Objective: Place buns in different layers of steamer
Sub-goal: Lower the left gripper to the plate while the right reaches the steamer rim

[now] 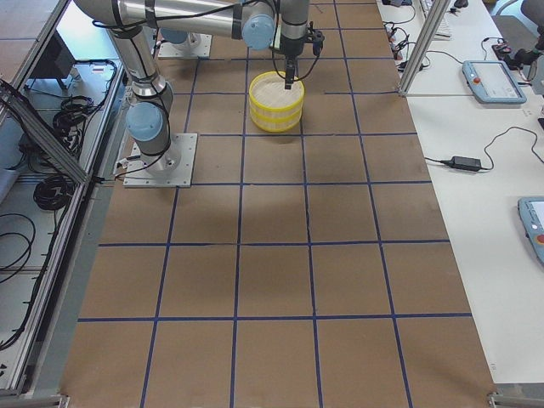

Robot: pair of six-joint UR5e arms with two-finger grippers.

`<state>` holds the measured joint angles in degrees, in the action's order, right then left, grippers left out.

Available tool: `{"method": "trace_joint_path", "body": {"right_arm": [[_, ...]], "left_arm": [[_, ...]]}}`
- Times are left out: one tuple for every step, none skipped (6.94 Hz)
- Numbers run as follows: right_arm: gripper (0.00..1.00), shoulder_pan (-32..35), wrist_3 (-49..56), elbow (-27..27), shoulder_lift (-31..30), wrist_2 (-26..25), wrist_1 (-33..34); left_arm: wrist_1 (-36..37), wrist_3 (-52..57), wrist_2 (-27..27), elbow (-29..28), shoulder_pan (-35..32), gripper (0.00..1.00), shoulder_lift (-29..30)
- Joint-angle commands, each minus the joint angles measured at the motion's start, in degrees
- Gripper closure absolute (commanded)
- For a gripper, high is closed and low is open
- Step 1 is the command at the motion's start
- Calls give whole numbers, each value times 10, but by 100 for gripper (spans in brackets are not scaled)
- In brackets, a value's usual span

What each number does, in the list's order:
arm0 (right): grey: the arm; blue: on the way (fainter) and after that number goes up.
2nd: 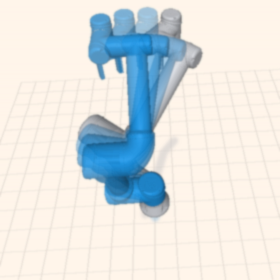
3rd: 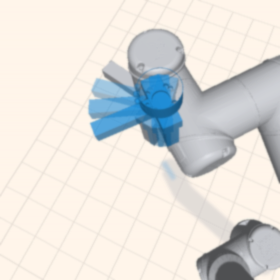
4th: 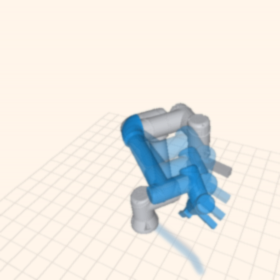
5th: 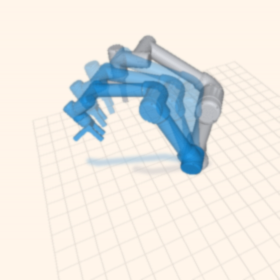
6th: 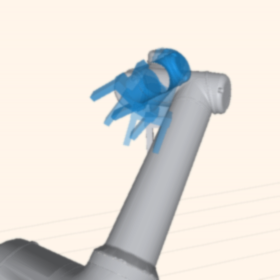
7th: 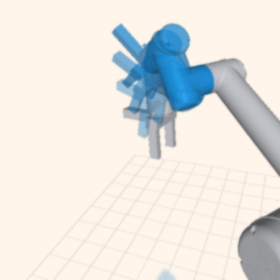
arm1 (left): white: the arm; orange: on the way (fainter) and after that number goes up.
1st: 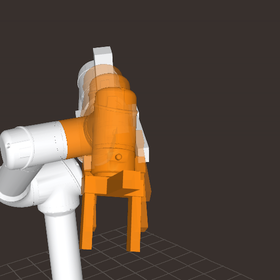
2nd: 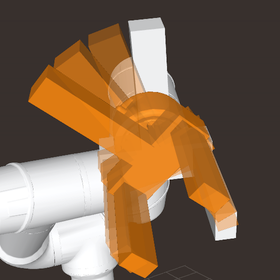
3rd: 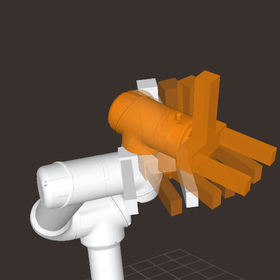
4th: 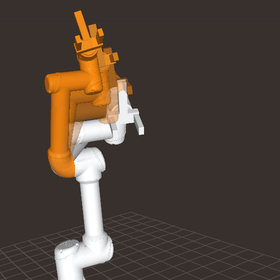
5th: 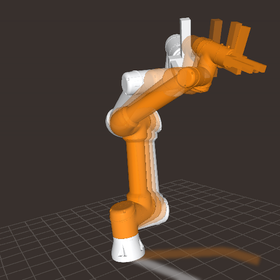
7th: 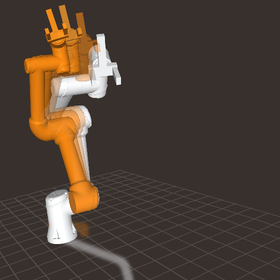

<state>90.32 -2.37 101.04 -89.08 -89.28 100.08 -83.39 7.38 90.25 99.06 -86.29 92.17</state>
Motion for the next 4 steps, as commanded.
{"method": "trace_joint_path", "body": {"right_arm": [[2, 0, 1, 89, 3, -4, 95], [10, 0, 1, 120, 7, -5, 111], [14, 0, 0, 126, 13, -5, 130], [19, 1, 0, 127, 30, -5, 131]], "left_arm": [[119, 44, 3, 98, 30, 22, 18], [173, 48, 4, 131, 38, 22, 40], [192, 66, 5, 149, 41, 22, 64], [198, 70, 5, 148, 43, 22, 74]]}}
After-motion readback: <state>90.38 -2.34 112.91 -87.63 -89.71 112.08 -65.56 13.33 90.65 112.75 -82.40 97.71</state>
